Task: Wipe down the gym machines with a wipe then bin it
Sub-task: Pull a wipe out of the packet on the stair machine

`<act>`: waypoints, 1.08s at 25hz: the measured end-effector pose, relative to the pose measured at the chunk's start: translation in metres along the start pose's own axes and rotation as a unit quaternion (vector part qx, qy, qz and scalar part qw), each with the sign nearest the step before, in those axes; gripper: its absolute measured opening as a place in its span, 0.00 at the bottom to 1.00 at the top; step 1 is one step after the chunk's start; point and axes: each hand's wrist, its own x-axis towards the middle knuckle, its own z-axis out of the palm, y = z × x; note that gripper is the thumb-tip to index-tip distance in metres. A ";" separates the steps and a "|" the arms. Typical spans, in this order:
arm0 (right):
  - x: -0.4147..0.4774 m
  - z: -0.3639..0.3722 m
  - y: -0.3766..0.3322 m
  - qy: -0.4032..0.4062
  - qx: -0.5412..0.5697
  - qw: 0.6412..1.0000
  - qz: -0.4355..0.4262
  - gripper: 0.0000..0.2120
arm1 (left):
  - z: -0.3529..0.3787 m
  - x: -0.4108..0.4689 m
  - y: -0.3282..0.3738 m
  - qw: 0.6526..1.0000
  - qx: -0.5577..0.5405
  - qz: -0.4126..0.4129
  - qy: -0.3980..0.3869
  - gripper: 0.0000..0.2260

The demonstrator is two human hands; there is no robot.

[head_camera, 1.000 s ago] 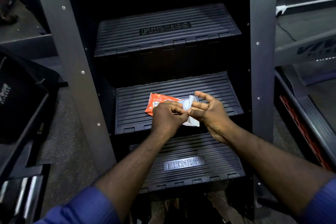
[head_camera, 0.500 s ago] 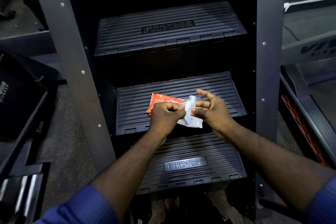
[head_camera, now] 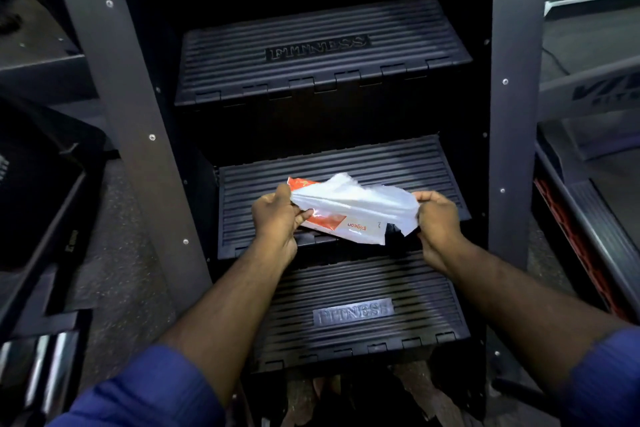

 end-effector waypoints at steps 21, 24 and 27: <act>-0.010 0.018 0.000 -0.238 -0.170 0.949 -0.115 0.06 | 0.043 -0.002 -0.022 0.984 0.003 -0.054 -0.168 0.03; 0.007 0.020 0.003 -0.156 -0.162 0.971 -0.084 0.06 | 0.035 0.023 -0.037 0.972 0.192 0.093 -0.097 0.06; 0.020 0.018 0.007 -0.115 -0.122 0.984 -0.063 0.06 | 0.023 0.034 -0.051 0.851 0.464 0.244 -0.044 0.12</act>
